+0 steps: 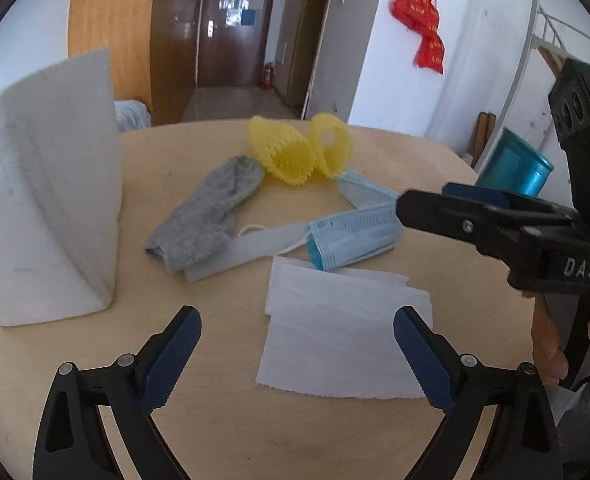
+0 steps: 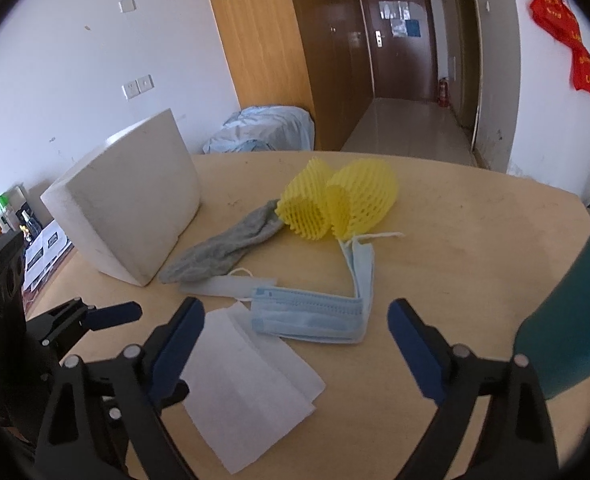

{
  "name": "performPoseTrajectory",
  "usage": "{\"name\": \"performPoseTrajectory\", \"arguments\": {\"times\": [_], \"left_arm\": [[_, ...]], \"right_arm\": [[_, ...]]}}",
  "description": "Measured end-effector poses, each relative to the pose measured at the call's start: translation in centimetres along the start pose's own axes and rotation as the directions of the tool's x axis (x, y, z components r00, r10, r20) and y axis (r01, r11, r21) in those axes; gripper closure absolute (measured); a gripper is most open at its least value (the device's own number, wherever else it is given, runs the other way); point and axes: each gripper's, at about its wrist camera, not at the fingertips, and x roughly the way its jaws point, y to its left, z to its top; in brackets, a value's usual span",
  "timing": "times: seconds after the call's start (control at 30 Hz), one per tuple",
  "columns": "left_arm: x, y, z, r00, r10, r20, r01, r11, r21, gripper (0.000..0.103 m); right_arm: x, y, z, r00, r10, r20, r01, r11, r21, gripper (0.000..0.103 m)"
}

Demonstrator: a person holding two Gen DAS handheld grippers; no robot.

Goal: Organize soft objects
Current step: 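Reach left tool to the white tissue while right tool reaches the blue mask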

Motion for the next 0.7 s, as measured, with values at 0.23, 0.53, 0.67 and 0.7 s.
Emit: {"name": "performPoseTrajectory", "arguments": {"times": [0.23,0.53,0.67,0.7], "left_arm": [[2.2,-0.4,-0.2,0.996,-0.032,-0.087,0.032,0.999,-0.008,0.013],[3.1,-0.8,-0.1,0.991,-0.035,-0.131,0.034,0.999,-0.009,0.018],[3.3,-1.3,-0.1,0.991,-0.029,-0.128,0.031,0.999,0.019,0.030],[3.3,-1.4,-0.1,0.991,-0.030,-0.127,0.033,0.999,0.025,0.033]], "right_arm": [[1.7,-0.5,-0.2,0.999,-0.003,-0.039,0.003,1.000,0.008,0.009],[3.7,-1.6,0.0,0.996,0.002,-0.086,0.001,0.999,0.035,0.011],[3.7,-1.6,-0.1,0.996,0.011,-0.089,-0.007,0.999,0.045,0.015],[3.7,-1.6,-0.1,0.996,0.011,-0.092,-0.007,0.999,0.045,0.016]]}}
